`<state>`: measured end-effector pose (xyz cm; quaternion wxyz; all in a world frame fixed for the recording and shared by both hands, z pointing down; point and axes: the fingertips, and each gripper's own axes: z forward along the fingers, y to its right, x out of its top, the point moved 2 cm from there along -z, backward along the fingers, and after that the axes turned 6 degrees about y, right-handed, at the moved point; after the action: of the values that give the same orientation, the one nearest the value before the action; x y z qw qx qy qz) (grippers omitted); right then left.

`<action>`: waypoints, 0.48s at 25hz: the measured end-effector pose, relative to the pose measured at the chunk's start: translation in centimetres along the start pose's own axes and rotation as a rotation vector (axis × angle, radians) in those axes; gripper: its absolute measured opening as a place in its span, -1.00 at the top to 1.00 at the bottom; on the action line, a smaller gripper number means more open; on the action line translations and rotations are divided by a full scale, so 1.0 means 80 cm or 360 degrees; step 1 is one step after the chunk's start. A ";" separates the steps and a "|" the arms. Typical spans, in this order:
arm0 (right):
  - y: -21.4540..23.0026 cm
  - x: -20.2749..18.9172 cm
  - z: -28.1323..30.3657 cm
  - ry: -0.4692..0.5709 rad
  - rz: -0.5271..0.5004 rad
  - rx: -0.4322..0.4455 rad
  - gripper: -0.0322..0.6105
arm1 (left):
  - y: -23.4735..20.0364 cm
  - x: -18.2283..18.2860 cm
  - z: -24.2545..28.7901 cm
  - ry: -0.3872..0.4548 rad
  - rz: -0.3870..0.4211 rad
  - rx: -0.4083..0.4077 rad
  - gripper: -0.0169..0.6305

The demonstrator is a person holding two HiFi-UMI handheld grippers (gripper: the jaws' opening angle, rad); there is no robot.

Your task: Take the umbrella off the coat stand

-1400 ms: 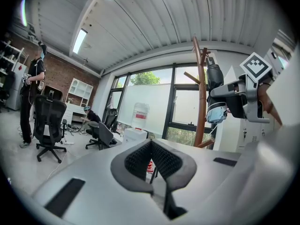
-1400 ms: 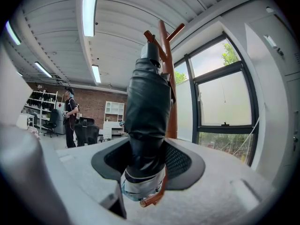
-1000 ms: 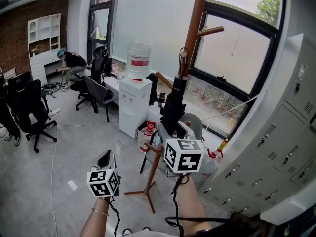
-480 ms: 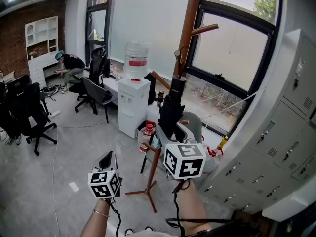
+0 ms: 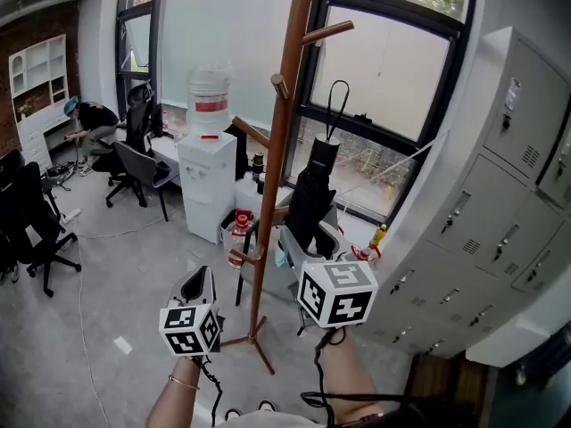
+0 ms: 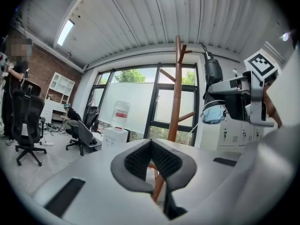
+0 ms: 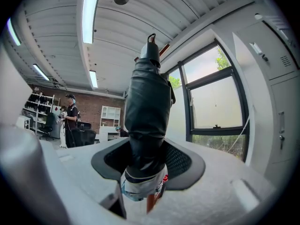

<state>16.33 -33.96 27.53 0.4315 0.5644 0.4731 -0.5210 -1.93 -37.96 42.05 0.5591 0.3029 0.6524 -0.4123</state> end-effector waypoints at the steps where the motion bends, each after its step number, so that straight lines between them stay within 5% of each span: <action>1: 0.007 -0.002 -0.005 0.0002 0.0005 -0.0025 0.26 | 0.008 -0.001 0.005 -0.0003 0.0000 -0.0032 0.93; 12: 0.087 -0.029 -0.079 -0.0027 0.0034 -0.0396 0.26 | 0.103 -0.020 0.040 -0.0055 0.0015 -0.0372 0.93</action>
<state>24.28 -29.21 30.34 0.5077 0.5072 0.5242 -0.4584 6.94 -36.72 41.87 0.6036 0.2317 0.6849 -0.3359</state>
